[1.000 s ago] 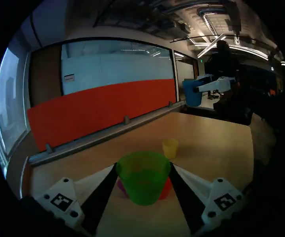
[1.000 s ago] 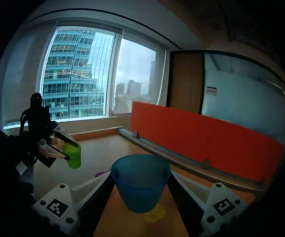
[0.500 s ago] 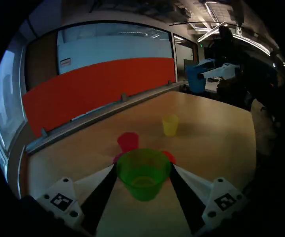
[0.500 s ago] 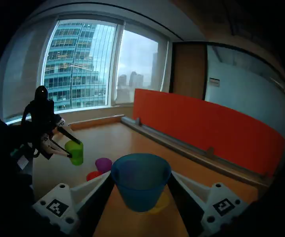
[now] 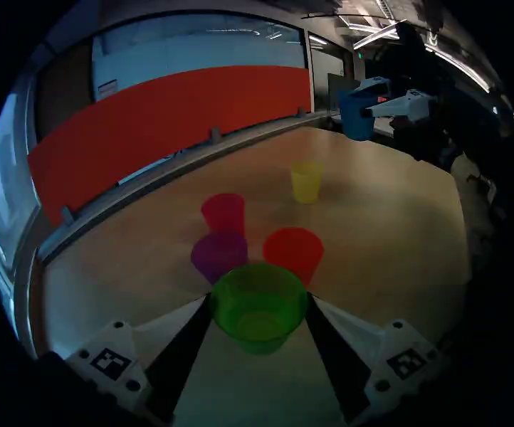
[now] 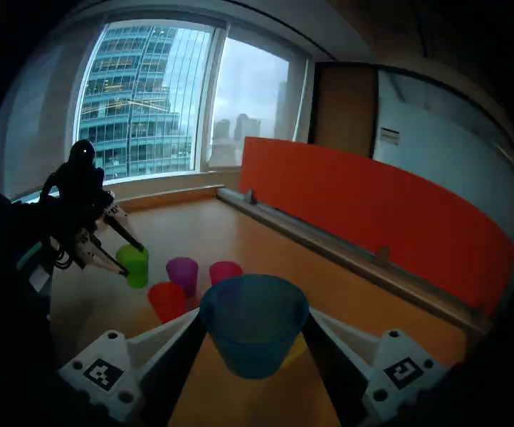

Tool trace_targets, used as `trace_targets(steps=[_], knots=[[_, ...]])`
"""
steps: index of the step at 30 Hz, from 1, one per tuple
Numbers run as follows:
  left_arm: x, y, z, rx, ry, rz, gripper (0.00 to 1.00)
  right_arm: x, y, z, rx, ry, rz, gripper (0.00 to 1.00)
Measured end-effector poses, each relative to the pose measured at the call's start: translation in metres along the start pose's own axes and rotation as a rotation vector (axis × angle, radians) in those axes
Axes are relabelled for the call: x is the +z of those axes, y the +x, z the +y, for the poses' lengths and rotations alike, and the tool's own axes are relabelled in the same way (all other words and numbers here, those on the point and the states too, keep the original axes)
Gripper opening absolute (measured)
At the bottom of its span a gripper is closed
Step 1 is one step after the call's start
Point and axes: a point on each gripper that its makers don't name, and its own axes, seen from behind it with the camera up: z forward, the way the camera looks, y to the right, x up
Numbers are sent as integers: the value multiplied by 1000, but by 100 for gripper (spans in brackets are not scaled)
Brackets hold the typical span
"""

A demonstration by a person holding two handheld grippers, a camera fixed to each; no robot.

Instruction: Pour water

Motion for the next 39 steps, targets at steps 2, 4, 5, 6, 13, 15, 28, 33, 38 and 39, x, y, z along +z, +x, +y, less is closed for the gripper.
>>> trace_targets(steps=[2, 4, 5, 6, 13, 15, 28, 33, 38, 39], knots=[[3, -3, 0, 0, -5, -12, 89, 2, -4, -2, -7, 4, -5, 92], [7, -7, 1, 0, -11, -23, 89, 4, -9, -3, -11, 7, -11, 92], [8, -8, 1, 0, -13, -28, 89, 5, -11, -4, -12, 9, -15, 92], [10, -9, 1, 1, -16, -33, 89, 6, -13, -4, -13, 11, -19, 92], [20, -17, 4, 4, -38, -59, 89, 11, -23, -3, -1, 12, -32, 92], [23, -18, 5, 4, -43, -63, 89, 12, -25, -2, 5, 13, -32, 92], [36, -25, 7, -10, -61, -67, 89, 15, -33, 0, 14, 6, -45, 92], [37, -27, 6, -20, -62, -65, 90, 16, -34, 0, 13, 4, -51, 92], [36, -29, 7, -25, -63, -64, 90, 16, -35, 0, 13, 3, -53, 92], [35, -29, 7, -26, -63, -64, 90, 16, -35, 0, 14, 3, -54, 92]])
